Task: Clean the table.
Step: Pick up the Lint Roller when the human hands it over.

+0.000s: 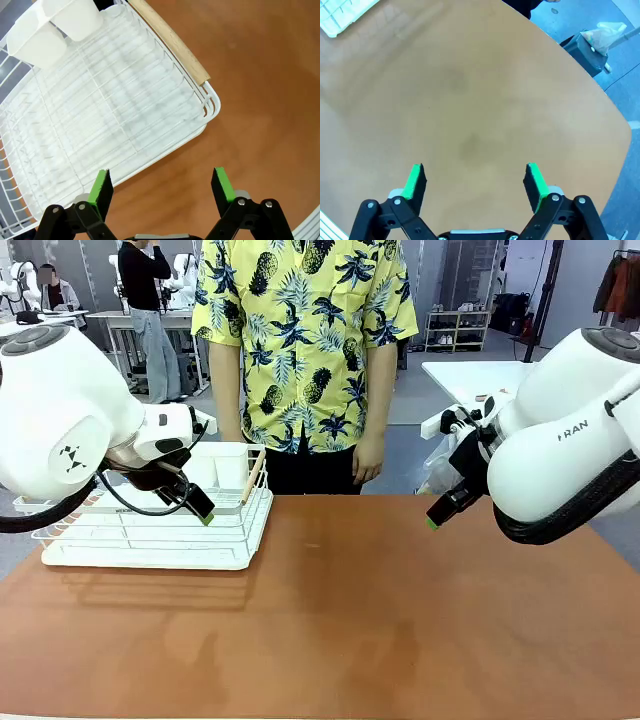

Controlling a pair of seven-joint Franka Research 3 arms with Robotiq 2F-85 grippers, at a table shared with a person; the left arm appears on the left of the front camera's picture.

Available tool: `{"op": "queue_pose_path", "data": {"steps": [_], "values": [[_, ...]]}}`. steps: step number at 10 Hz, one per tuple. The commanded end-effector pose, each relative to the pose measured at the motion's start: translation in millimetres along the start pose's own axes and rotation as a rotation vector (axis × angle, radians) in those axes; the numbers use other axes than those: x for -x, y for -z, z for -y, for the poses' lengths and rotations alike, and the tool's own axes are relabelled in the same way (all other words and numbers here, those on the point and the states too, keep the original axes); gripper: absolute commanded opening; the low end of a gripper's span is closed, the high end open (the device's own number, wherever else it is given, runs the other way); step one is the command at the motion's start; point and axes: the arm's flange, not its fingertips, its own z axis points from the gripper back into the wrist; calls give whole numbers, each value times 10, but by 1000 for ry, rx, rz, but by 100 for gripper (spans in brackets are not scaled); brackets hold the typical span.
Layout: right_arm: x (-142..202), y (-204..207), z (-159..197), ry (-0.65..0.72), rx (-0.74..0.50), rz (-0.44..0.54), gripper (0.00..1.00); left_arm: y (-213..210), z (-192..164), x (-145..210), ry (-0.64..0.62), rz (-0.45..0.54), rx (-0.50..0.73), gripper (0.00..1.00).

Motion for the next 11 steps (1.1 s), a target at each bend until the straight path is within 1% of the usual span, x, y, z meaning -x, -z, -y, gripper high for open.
{"op": "queue_pose_path", "data": {"steps": [1, 10, 11], "values": [[0, 0, 0, 0, 0, 0, 100, 0, 2, 0, 0, 0, 0, 100], [0, 0, 0, 0, 0, 0, 100, 0, 4, -1, 1, 0, 0, 100], [2, 0, 7, -1, 1, 0, 100, -261, -85, -365, 48, 27, -12, 100]]}}
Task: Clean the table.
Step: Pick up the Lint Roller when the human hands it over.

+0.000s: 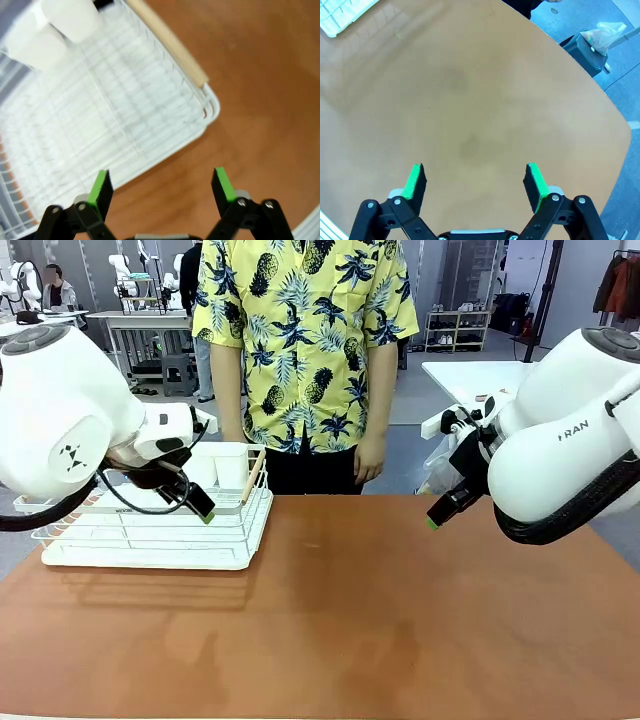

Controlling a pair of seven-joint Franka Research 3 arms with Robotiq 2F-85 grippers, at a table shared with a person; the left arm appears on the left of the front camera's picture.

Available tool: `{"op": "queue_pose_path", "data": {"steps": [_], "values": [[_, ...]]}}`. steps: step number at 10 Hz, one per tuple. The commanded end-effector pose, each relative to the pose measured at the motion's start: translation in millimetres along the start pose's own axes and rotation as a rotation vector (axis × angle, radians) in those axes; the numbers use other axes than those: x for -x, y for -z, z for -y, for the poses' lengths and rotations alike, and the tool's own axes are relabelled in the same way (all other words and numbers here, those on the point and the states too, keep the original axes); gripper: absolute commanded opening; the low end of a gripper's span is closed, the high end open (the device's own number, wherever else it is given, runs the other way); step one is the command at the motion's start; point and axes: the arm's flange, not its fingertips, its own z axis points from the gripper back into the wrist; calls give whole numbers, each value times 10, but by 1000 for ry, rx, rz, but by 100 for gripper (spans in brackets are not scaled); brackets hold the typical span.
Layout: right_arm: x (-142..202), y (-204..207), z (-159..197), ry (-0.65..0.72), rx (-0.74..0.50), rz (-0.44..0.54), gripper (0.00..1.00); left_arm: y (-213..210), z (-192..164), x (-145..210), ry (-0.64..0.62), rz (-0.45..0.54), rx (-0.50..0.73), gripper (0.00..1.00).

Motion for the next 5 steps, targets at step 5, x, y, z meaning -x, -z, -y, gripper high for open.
{"op": "queue_pose_path", "data": {"steps": [5], "values": [[-363, -1026, 1368, 407, -724, 89, 100, -1756, -1435, -606, -597, 67, 657, 100]]}}
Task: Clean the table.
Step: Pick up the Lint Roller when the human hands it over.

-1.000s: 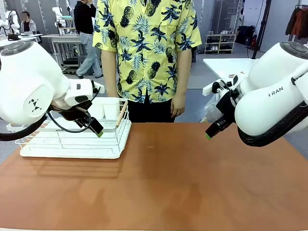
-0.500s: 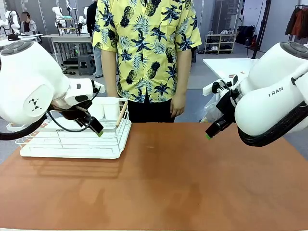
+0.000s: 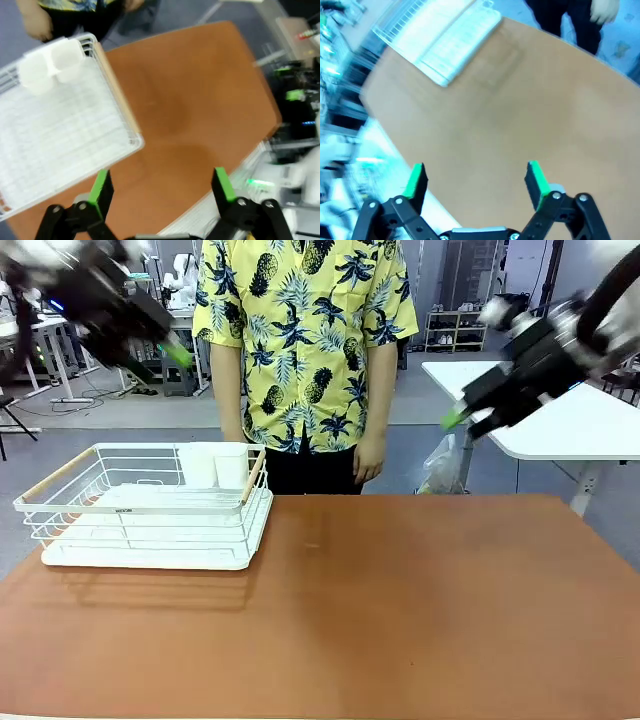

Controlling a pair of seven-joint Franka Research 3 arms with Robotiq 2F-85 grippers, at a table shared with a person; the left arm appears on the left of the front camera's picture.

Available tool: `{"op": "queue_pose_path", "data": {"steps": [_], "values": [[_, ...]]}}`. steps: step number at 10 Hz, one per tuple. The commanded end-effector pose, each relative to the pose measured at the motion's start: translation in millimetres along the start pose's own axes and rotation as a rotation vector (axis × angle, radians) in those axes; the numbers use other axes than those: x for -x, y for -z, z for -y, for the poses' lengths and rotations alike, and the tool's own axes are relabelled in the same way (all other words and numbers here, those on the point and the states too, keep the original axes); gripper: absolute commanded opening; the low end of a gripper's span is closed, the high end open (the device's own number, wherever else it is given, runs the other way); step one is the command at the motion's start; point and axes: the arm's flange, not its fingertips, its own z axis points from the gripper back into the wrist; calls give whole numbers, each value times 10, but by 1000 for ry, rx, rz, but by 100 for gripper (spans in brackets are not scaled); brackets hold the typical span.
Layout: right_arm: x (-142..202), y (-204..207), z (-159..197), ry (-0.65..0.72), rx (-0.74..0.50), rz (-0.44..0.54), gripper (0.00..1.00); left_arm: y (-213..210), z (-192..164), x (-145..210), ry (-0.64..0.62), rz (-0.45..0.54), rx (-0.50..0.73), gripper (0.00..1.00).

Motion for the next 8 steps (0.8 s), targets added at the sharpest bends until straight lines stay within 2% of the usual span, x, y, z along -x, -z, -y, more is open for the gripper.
{"op": "queue_pose_path", "data": {"steps": [1, 2, 3, 5, 6, 8], "values": [[32, -406, 536, 248, -216, 25, 100, -341, -668, 212, -373, 86, 227, 100], [149, -679, 647, 389, -226, 27, 100, -583, -881, 400, -522, 145, 248, 100], [318, -1000, 715, 442, -246, 60, 100, -834, -1094, 627, -557, 209, 302, 100], [833, -1526, 997, 599, -272, 172, 100, -1231, -1531, 1171, -642, 328, 275, 100], [1110, -1683, 1114, 669, -279, 213, 100, -1367, -1648, 1420, -697, 373, 274, 100], [1668, -1843, 1412, 769, -294, 243, 100, -1444, -1809, 1820, -771, 400, 264, 100]]}}
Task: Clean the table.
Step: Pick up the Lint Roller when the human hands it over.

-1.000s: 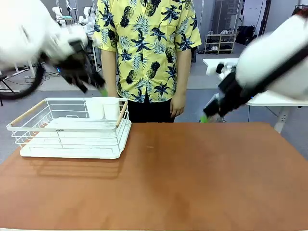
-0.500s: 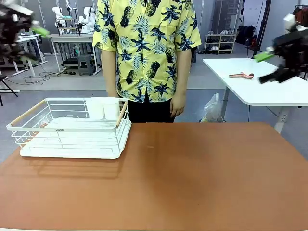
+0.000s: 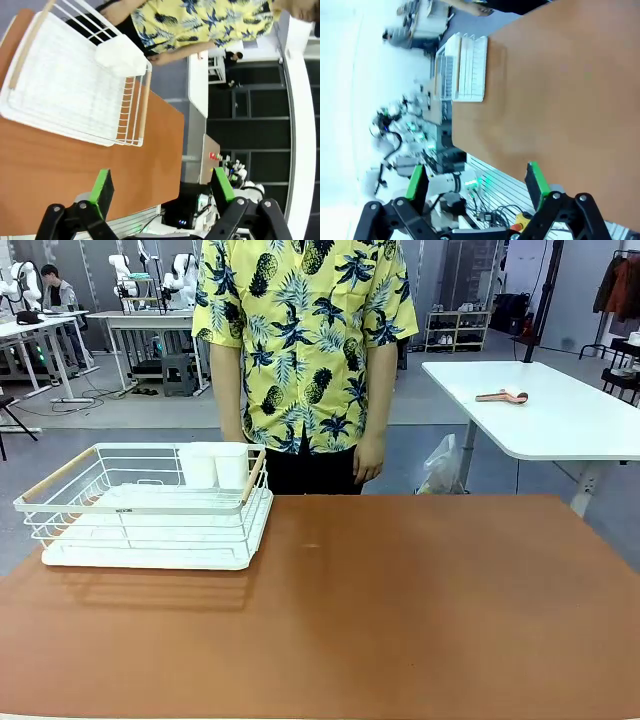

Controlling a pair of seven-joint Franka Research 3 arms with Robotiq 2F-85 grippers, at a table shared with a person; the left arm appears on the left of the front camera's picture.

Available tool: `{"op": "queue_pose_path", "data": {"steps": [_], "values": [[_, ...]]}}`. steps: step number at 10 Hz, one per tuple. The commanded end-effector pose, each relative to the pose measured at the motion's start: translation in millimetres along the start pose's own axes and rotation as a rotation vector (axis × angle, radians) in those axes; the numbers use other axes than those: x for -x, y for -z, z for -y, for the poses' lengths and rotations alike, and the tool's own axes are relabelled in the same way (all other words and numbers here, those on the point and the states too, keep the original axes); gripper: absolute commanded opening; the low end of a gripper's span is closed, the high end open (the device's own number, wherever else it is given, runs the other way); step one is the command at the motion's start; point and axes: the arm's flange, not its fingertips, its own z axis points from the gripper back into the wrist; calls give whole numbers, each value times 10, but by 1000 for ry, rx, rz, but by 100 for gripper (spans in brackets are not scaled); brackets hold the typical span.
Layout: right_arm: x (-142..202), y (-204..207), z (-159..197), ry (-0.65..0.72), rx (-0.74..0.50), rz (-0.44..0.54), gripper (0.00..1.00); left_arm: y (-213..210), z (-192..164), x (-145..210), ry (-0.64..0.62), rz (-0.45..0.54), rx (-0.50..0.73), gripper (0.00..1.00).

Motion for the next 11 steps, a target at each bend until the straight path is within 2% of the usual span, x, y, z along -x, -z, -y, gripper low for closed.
{"op": "queue_pose_path", "data": {"steps": [1, 3, 5, 6, 11], "values": [[132, -86, 339, 89, -48, 31, 100, 9, -164, 192, -26, 14, 38, 100], [162, -154, 669, 157, -59, 46, 100, 6, -381, 258, -75, 30, 41, 100], [103, -59, 689, 104, -39, 32, 100, 85, -351, 271, -63, 34, 21, 100], [231, -176, 761, 176, -31, 41, 100, -5, -437, 257, -95, 21, 9, 100], [231, -176, 761, 176, -31, 41, 100, -5, -437, 257, -95, 21, 9, 100]]}}
